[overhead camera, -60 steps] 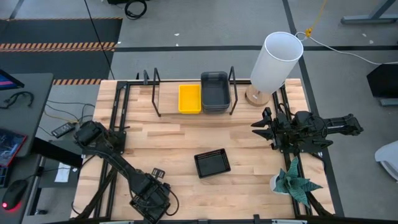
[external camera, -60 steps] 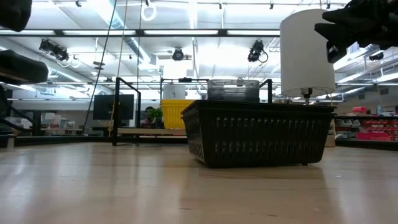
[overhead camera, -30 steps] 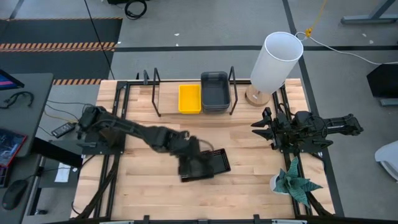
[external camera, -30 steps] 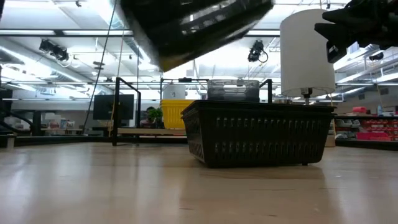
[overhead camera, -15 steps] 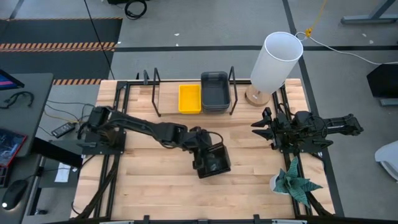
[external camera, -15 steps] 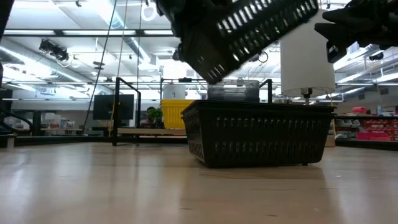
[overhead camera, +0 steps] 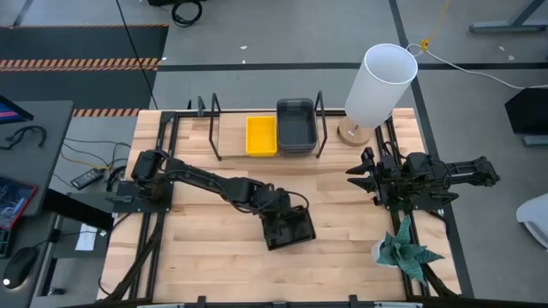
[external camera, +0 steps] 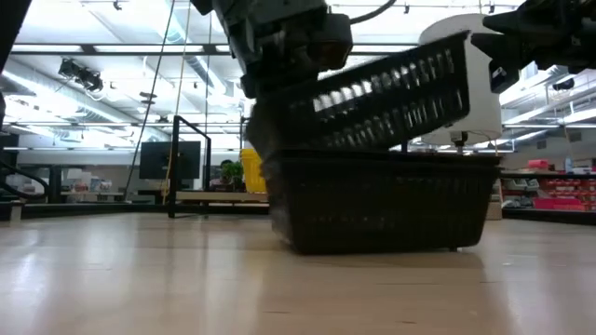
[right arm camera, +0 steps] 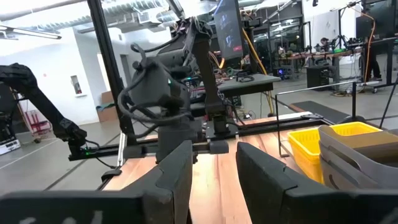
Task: Stack baskets on shelf by color
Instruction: Stack the bottom black bin on top of the top black bins, then put the stacked black bins on the shelf
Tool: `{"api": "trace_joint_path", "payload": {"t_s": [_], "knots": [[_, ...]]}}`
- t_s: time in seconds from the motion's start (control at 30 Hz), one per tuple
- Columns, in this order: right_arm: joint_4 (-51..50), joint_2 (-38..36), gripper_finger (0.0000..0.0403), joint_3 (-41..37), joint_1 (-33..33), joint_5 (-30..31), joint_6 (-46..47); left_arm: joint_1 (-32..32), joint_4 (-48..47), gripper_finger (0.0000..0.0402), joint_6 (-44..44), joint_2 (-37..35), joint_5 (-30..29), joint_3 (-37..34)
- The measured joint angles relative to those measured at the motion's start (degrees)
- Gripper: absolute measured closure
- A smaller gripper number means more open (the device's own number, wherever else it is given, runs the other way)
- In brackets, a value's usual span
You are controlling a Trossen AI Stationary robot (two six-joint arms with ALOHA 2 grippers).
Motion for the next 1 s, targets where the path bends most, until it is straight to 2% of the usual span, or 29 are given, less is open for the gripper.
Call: {"api": "trace_joint_path", "payload": {"t_s": [0.1, 0.27, 0.57, 0.7, 0.87, 1.0], "knots": [[0.01, 0.01, 0.0273, 0.00, 0.01, -0.01, 0.00, 0.50, -1.78, 0.0389, -0.05, -0.02, 2.31, 0.02], [-0.01, -0.01, 0.0273, 0.00, -0.01, 0.01, 0.00, 0.31, -3.32, 0.0368, 0.91, -0.02, 2.39, 0.02], [-0.01, 0.00, 0.0273, 0.00, -0.01, -0.01, 0.00, 0.29, -2.82, 0.0250, 3.86, -1.59, 2.59, 0.02], [0.09, -0.01, 0.0273, 0.00, 0.01, -0.01, 0.00, 0.04, -3.03, 0.0223, 13.64, -4.19, 2.64, 0.08], [0.27, -0.01, 0.0273, 0.00, 0.00, 0.01, 0.00, -3.23, -4.94, 0.0218, 34.48, -5.70, 3.47, 0.11], [0.44, -0.01, 0.0273, 0.00, 0.00, -0.01, 0.00, -6.64, -4.55, 0.0213, 40.70, -4.63, 2.81, 0.10]]}}
